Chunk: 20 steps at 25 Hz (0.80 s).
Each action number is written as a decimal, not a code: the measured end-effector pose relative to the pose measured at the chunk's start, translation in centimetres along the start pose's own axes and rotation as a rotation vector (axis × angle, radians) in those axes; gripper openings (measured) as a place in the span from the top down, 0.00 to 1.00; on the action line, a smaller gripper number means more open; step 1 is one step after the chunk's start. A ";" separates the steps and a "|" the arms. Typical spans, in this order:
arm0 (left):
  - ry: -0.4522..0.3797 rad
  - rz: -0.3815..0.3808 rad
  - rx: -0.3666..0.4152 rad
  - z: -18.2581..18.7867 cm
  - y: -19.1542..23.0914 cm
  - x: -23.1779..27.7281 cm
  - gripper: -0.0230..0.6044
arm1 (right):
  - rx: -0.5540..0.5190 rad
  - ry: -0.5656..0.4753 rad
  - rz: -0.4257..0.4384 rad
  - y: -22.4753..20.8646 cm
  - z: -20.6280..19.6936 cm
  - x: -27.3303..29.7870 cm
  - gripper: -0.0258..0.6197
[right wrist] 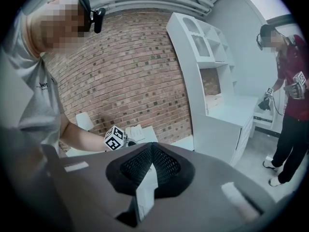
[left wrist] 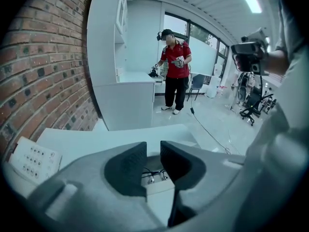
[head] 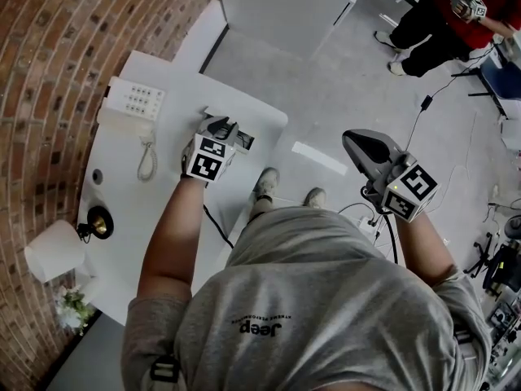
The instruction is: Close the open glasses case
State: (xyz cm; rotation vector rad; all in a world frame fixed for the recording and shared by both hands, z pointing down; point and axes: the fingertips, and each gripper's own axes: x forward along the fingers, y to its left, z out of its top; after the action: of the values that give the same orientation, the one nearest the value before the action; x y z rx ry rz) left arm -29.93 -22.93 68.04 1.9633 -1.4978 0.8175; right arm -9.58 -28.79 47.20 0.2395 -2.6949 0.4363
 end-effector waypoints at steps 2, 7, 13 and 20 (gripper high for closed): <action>0.005 0.005 -0.003 -0.4 -0.1 -0.3 0.83 | -0.003 0.000 0.003 0.0 0.1 -0.1 0.95; 0.014 0.014 -0.021 -1.5 -0.3 -0.7 0.83 | -0.008 0.006 0.009 0.0 0.0 -0.1 0.95; 0.049 0.016 -0.039 -3.7 -0.6 -1.0 0.83 | -0.015 0.008 0.013 0.1 0.0 -0.1 0.95; 0.108 0.028 -0.082 -7.4 -0.8 0.0 0.82 | -0.009 0.016 0.016 -0.1 -0.1 0.1 0.95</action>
State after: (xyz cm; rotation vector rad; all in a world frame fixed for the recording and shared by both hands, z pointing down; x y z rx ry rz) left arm -30.26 -17.43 72.99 1.8137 -1.4752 0.8462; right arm -9.60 -28.86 47.34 0.2112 -2.6847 0.4283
